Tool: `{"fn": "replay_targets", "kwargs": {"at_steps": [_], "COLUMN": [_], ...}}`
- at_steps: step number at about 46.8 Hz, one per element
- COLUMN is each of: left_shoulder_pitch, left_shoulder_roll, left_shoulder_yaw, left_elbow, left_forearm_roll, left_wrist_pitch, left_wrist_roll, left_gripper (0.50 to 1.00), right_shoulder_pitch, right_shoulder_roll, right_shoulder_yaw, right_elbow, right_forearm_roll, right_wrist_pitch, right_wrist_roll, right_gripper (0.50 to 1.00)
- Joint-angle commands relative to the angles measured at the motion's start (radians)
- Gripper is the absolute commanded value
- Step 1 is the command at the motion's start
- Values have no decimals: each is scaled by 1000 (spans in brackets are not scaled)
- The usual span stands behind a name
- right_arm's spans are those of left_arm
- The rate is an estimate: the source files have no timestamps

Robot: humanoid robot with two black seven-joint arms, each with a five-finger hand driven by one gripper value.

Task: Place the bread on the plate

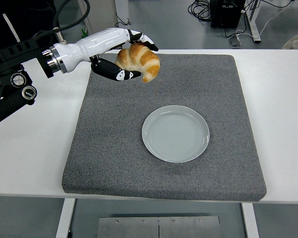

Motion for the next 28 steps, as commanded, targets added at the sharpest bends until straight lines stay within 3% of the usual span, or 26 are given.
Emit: {"fn": "replay_targets", "kwargs": {"at_steps": [1,16,28], "left_shoulder_pitch": [-21,-54,-61], "left_shoulder_roll": [-29,-170,-247], "left_shoulder_yaw": [2,11,28], "left_elbow": [0,6,7], "left_forearm_roll": [1,6,62], "left_wrist_pitch": [0,0,2], "left_wrist_roll": [5,54,58], "left_gripper": [698,698,698], "right_shoulder_pitch": [0,0,0], "right_shoulder_roll": [0,0,0], "right_shoulder_yaw": [0,0,0], "right_elbow": [0,0,0], "right_forearm_roll": [0,0,0], "right_wrist_pitch": [0,1,0], "right_wrist_roll": [0,0,0], "right_gripper": [1000,1000,1000]}}
